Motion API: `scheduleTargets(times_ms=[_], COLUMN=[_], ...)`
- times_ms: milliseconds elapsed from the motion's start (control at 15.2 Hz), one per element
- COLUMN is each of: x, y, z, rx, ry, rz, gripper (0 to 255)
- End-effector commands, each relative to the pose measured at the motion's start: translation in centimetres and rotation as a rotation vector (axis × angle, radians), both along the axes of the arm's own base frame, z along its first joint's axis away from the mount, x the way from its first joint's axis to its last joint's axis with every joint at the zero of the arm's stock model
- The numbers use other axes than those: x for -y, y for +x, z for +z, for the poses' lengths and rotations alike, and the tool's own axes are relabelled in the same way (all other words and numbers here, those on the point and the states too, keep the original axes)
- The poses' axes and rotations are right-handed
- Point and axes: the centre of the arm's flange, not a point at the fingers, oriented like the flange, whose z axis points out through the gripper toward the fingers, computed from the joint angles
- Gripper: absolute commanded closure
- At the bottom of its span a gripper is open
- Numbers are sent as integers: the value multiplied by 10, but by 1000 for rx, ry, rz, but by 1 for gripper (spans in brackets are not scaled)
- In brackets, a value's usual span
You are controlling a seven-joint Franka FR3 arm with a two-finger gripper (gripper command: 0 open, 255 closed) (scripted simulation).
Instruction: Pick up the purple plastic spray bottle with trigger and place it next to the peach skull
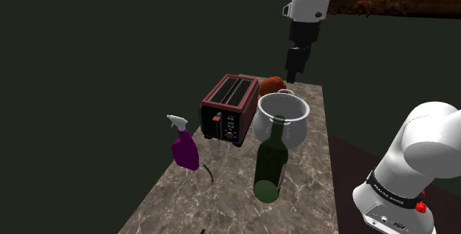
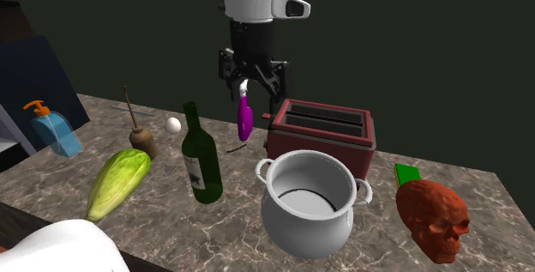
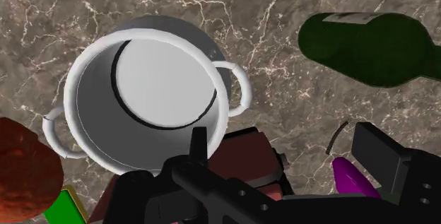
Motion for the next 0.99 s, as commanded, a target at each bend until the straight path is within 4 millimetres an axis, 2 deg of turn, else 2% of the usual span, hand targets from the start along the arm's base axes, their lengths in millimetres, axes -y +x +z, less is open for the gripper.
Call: scheduleTargets(times_ms=[0,924], x=[-22,-164], y=[12,106], z=[-8,-63], rx=[13,91], ry=[1,-3], rz=[7,59], gripper=[0,0])
